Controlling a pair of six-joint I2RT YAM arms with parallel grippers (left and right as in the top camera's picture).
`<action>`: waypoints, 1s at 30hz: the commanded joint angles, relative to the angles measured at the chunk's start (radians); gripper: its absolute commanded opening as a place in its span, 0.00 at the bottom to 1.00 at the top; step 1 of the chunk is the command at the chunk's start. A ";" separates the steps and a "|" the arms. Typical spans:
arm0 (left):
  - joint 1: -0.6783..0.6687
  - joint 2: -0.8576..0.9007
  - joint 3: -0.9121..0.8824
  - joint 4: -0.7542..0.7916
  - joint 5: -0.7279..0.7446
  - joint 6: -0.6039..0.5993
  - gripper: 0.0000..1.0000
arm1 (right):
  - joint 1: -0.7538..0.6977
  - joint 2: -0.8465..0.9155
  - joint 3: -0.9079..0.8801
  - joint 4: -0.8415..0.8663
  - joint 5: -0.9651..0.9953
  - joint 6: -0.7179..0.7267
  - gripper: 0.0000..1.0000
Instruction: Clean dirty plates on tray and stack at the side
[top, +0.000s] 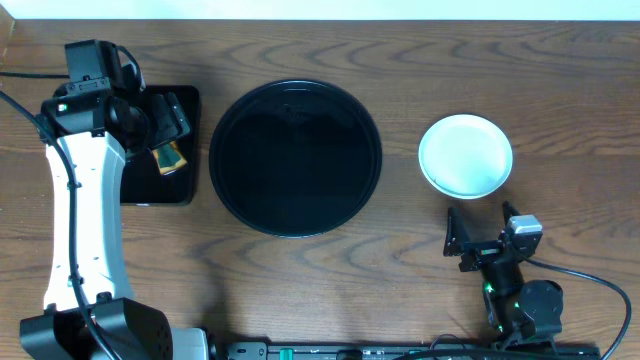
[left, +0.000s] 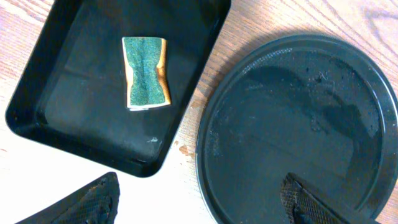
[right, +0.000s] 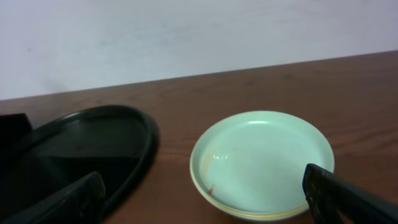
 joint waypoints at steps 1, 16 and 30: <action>0.003 0.006 0.008 -0.003 0.009 0.002 0.83 | 0.012 -0.032 -0.002 -0.006 0.040 -0.059 0.99; 0.003 0.006 0.008 -0.003 0.009 0.003 0.83 | 0.012 -0.031 -0.002 -0.006 0.040 -0.084 0.99; 0.003 0.006 0.008 -0.003 0.009 0.002 0.84 | 0.012 -0.031 -0.002 -0.006 0.040 -0.084 0.99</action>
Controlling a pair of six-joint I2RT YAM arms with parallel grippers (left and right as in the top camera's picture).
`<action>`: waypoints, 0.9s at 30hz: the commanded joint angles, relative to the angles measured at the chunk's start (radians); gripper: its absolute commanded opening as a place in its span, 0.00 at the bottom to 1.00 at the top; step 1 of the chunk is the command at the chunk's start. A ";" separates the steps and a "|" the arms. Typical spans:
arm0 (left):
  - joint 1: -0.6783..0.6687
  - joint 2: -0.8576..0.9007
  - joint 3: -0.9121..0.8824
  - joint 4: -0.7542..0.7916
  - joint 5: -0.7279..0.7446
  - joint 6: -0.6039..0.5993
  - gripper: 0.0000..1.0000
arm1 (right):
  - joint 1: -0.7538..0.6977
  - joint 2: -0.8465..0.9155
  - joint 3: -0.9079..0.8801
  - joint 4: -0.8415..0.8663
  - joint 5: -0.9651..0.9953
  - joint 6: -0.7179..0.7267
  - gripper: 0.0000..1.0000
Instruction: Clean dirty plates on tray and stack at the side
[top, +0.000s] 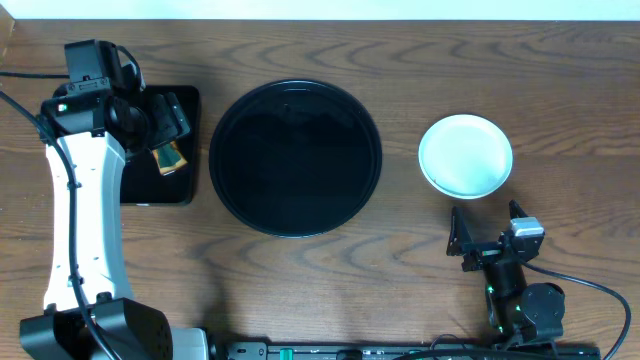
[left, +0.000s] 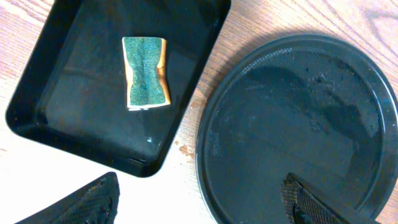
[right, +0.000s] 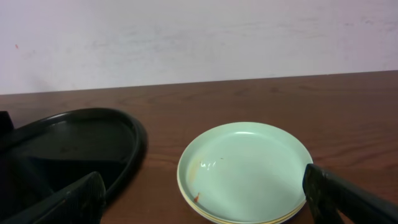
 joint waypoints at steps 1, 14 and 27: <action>0.003 0.006 0.008 -0.003 0.009 0.002 0.84 | 0.012 -0.008 -0.002 -0.005 0.015 -0.014 0.99; -0.031 -0.155 -0.064 0.079 0.009 0.072 0.84 | 0.012 -0.007 -0.002 -0.005 0.015 -0.014 0.99; -0.101 -0.727 -0.651 0.563 0.009 0.232 0.84 | 0.012 -0.008 -0.002 -0.005 0.015 -0.014 0.99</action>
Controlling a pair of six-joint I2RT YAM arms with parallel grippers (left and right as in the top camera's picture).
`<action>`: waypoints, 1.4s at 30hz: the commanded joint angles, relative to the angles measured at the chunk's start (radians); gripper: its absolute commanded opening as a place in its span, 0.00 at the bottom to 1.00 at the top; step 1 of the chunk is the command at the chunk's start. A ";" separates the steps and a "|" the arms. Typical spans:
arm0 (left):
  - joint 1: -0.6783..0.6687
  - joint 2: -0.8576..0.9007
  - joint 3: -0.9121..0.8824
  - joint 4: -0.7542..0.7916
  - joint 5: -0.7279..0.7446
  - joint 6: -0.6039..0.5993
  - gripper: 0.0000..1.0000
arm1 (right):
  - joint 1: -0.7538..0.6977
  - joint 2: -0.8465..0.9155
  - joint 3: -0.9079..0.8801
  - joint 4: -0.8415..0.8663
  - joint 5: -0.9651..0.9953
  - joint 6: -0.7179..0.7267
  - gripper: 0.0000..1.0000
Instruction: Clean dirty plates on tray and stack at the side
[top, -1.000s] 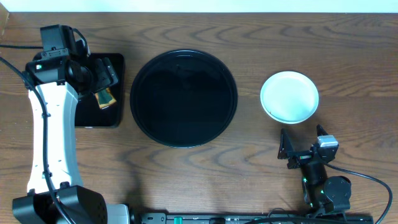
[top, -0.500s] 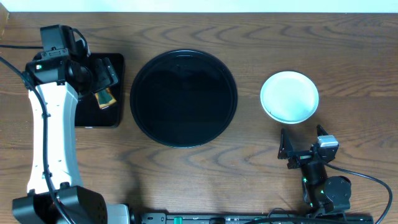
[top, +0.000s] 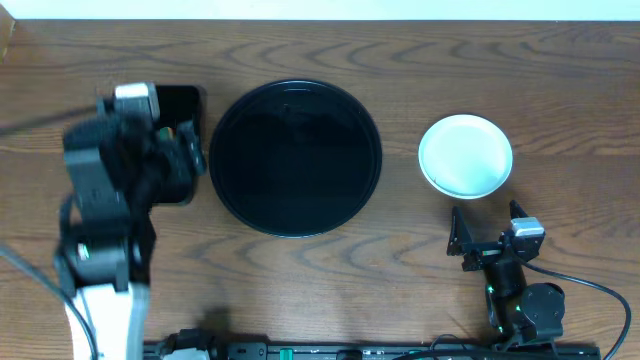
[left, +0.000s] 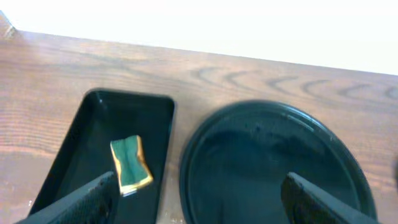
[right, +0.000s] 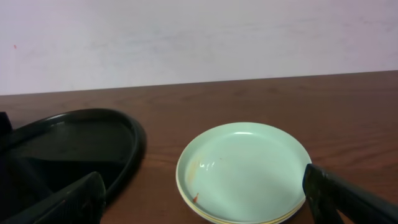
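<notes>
A stack of pale green plates (top: 465, 155) sits on the wood to the right of the round black tray (top: 295, 158); the top plate (right: 245, 171) shows a small orange smear near its left rim. My right gripper (right: 204, 175) rests open, low, just in front of the plates, holding nothing. A green and yellow sponge (left: 132, 163) lies in the rectangular black tray (left: 74, 168). My left gripper (left: 200, 183) hangs open and empty, back from both trays; its arm (top: 120, 170) looks blurred in the overhead view.
The round tray (left: 273, 168) holds no plates. The rectangular tray (top: 185, 105) is mostly covered by the left arm from above. A pale wall runs along the table's far edge. Bare wood separates the round tray and the plates.
My left arm has drawn back toward the table's front; its camera now sees the sponge tray and round tray from farther off and at a slant. The right gripper and plates are unchanged.
First my left gripper hung open close above the sponge tray, and my right gripper was open near the plates. Then the right gripper stood a little farther back while the left stayed put. Now the left has pulled away; the sponge and plates have not moved.
</notes>
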 joint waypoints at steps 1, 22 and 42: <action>-0.006 -0.134 -0.182 0.097 -0.002 0.033 0.84 | 0.012 -0.007 -0.002 -0.004 0.013 -0.014 0.99; -0.023 -0.901 -0.998 0.522 -0.033 0.053 0.84 | 0.012 -0.007 -0.002 -0.004 0.013 -0.014 0.99; -0.032 -0.921 -0.998 0.439 -0.040 0.078 0.84 | 0.012 -0.006 -0.002 -0.004 0.013 -0.014 0.99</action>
